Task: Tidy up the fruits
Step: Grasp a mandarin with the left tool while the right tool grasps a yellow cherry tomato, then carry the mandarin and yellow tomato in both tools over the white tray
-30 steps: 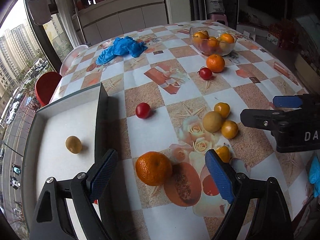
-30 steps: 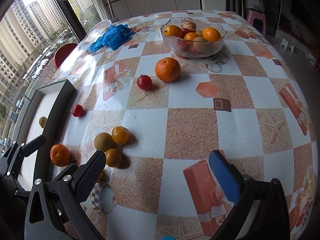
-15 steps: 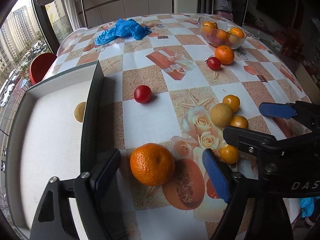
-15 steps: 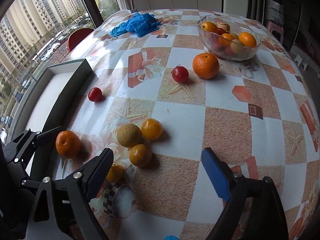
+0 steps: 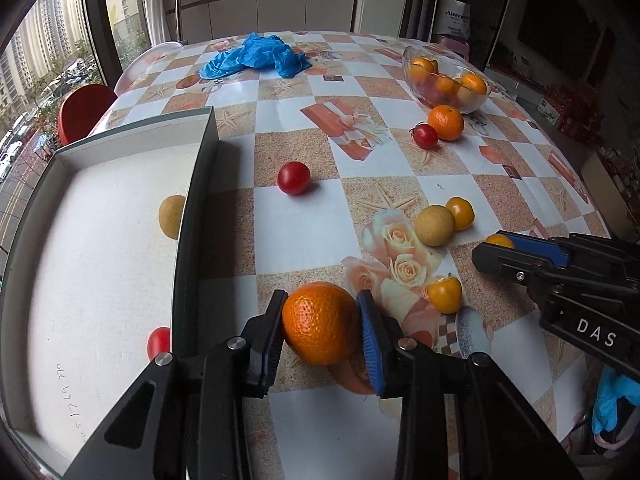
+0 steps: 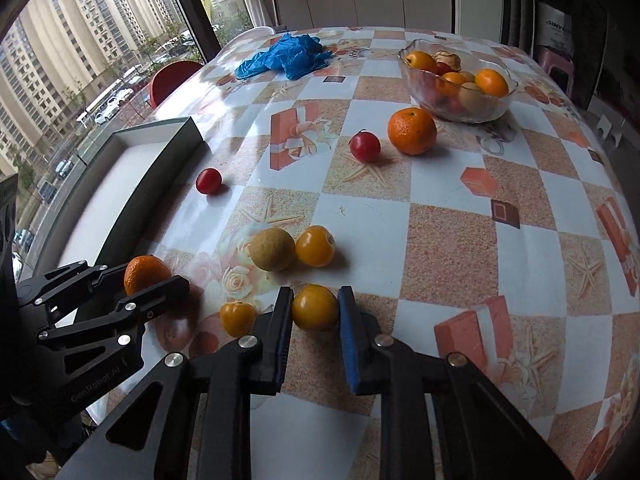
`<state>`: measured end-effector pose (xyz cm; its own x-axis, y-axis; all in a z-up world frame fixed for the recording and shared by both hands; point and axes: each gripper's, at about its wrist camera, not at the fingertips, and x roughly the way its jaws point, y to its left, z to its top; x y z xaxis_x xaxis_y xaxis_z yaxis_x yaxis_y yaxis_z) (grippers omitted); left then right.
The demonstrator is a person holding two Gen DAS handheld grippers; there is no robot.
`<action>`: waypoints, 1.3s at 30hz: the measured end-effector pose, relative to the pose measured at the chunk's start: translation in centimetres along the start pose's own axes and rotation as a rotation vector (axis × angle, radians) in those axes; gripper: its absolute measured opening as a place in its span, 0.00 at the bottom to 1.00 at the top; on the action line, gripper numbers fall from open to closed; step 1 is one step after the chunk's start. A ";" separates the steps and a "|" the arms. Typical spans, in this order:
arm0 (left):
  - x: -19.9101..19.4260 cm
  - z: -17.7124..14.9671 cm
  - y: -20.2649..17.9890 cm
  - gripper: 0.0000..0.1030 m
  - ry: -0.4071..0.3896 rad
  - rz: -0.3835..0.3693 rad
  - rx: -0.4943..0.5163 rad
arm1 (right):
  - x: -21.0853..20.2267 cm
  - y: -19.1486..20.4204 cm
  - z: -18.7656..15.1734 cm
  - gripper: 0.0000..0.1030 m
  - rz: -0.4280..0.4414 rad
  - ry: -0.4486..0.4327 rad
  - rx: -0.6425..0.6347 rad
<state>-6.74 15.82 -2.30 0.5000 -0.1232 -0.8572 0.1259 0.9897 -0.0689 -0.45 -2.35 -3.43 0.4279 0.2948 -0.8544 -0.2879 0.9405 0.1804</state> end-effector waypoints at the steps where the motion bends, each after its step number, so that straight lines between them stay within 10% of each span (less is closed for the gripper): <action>1: -0.2 -0.1 0.0 0.35 -0.001 0.001 0.000 | -0.3 -0.2 -0.2 0.24 0.005 -0.002 0.004; 39: -8.2 -1.9 1.6 0.35 -0.145 -0.015 -0.030 | -5.2 4.0 -0.9 0.24 -0.033 -0.031 -0.049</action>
<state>-12.31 18.61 3.65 0.6169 -0.1451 -0.7736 0.1093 0.9891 -0.0983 -4.55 -0.31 1.30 0.4639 0.2700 -0.8438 -0.3148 0.9405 0.1278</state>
